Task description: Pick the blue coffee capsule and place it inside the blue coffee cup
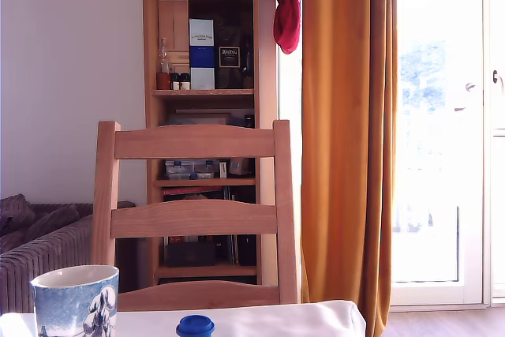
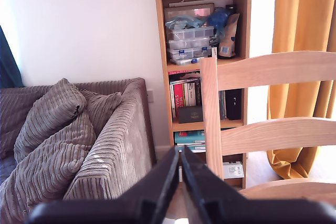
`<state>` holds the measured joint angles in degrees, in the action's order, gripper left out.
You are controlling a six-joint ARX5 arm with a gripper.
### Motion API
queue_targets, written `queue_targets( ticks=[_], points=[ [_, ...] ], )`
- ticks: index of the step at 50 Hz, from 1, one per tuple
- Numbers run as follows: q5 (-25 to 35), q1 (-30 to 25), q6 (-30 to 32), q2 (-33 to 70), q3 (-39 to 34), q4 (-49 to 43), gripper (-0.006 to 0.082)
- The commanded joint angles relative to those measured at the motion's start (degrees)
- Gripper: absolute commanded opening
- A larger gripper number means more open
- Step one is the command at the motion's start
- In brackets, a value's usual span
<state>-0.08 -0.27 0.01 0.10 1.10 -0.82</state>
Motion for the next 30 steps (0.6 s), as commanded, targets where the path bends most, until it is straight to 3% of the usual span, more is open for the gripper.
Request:
queue_targets(
  ticks=[1, 12, 17, 30],
  points=[
    [7.8, 1.4, -4.3, -0.8, -0.8, -7.3, -0.0021],
    [10.7, 1.4, -4.8, -0.8, -0.8, -6.9, -0.0021],
    [11.4, 1.4, -9.4, -0.8, -0.8, -5.4, -0.0021],
    [25.6, -0.9, -19.3, -0.8, 0.2, -1.0, -0.0021]
  ],
)
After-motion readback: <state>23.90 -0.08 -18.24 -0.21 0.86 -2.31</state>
